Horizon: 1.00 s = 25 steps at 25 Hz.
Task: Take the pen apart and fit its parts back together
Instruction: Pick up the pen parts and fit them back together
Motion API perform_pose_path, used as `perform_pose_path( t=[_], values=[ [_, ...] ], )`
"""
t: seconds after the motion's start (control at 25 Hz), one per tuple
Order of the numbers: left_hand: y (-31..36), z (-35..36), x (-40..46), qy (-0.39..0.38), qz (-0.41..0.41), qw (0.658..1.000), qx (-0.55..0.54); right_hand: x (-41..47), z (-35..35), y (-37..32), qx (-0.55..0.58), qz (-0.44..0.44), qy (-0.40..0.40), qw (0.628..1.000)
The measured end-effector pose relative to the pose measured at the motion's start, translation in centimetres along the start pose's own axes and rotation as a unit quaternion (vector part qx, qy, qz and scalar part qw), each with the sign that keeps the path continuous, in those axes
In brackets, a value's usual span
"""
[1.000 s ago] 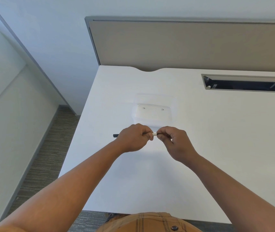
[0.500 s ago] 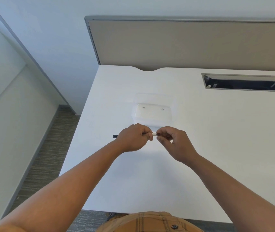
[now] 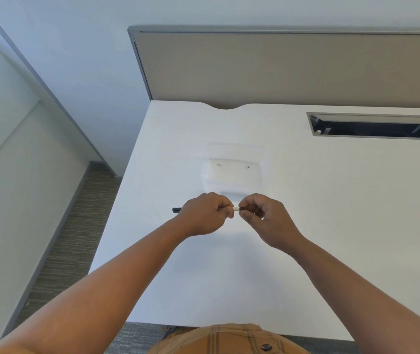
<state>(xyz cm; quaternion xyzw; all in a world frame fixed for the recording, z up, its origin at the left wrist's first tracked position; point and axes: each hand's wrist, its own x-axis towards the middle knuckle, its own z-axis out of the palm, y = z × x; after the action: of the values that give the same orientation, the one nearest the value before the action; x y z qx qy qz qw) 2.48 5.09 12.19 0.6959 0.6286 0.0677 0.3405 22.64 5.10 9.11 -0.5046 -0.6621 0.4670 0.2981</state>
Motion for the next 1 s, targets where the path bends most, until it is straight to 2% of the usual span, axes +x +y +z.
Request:
perform_pose_path(
  t=[0.2,0.28,0.4,0.6,0.8,0.92,1.0],
  values=[
    [0.3,0.1,0.0,0.009,-0.005,1.0,-0.01,0.0,0.4,0.2,-0.072,-0.041,0.033,0.996],
    [0.5,0.3,-0.2,0.017,0.007,1.0,0.01,0.0,0.6,0.2,-0.041,0.012,0.02,0.999],
    [0.6,0.3,-0.2,0.021,0.013,0.999,0.023,0.2,0.1,-0.4,0.064,0.102,-0.027,0.992],
    [0.3,-0.1,0.0,0.014,-0.008,1.0,-0.023,-0.2,-0.4,0.0,0.006,0.014,-0.011,1.0],
    [0.3,-0.1,0.0,-0.006,-0.011,0.999,-0.043,-0.3,0.0,0.2,-0.081,-0.079,0.049,0.992],
    [0.5,0.1,-0.2,0.0,-0.005,0.999,-0.032,-0.3,-0.1,-0.1,-0.111,-0.073,0.036,0.99],
    [0.8,0.3,-0.2,0.009,0.009,1.0,0.001,-0.3,-0.1,-0.5,-0.066,0.005,0.009,0.998]
  ],
)
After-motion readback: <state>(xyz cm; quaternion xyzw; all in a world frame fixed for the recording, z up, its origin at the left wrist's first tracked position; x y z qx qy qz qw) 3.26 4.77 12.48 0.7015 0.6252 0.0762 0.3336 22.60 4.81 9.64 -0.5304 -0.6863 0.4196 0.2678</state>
